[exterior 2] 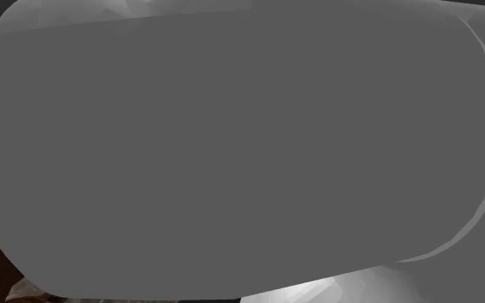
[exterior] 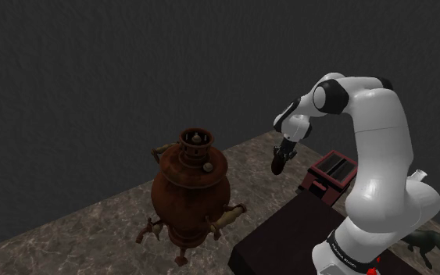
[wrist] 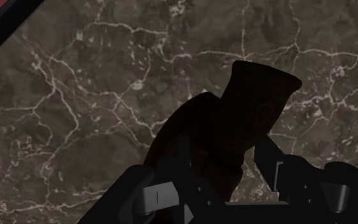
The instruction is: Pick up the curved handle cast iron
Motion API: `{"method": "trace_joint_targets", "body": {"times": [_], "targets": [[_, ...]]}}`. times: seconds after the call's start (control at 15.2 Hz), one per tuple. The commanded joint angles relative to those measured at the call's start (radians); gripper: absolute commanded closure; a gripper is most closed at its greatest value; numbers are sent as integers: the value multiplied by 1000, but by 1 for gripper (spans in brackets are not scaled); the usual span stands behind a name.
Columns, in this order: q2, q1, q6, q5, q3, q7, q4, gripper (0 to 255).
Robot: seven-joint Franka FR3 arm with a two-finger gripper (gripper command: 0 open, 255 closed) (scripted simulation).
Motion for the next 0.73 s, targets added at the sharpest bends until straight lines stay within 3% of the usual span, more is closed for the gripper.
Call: {"method": "trace_joint_targets", "body": {"times": [0.0, 0.66], "targets": [[2, -1, 1, 0, 0, -1, 0, 255], [-32, 10, -22, -14, -14, 11, -10, 255]]}}
